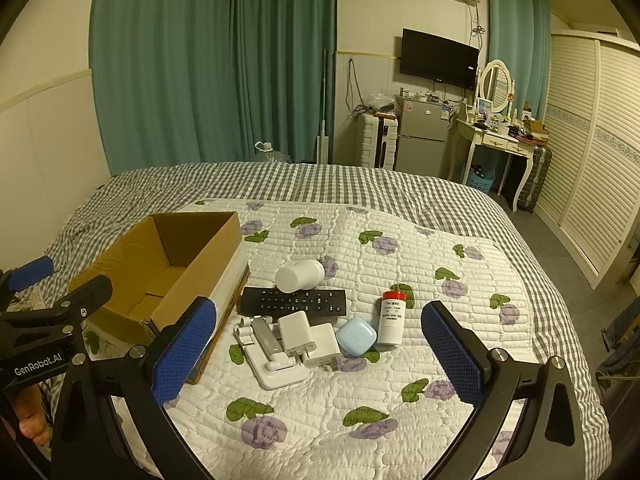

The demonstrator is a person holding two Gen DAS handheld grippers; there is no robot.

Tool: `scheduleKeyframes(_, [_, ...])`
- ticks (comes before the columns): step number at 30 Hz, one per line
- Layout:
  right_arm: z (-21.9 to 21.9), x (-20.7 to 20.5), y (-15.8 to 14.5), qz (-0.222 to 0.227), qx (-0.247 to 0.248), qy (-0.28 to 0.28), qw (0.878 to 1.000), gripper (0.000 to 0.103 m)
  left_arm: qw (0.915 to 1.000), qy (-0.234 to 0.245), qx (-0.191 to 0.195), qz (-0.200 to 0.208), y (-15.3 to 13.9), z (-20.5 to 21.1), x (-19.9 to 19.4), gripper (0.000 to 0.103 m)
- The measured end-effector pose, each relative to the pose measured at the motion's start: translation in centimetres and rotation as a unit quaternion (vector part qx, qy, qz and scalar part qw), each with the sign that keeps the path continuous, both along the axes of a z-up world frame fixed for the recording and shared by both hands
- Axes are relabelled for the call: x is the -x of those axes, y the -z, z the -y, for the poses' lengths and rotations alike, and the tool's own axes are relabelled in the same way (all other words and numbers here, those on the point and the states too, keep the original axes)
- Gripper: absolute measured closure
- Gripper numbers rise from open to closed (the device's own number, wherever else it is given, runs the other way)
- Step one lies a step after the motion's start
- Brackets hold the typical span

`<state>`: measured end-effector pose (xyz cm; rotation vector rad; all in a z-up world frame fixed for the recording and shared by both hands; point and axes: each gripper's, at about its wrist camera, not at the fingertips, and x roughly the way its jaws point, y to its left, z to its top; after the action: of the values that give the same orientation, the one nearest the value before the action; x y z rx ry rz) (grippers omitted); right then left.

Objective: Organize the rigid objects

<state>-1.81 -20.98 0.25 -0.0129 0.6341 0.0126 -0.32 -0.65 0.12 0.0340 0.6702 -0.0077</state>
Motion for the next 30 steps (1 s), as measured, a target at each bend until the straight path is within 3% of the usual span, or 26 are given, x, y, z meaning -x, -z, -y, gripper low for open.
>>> scheduleKeyframes(30, [0.09,0.01,0.0,0.001,-0.002,0.0,1.0,0.0,1.0,0.006,-0.005,-0.003,0.38,0.29,0.1,0.0])
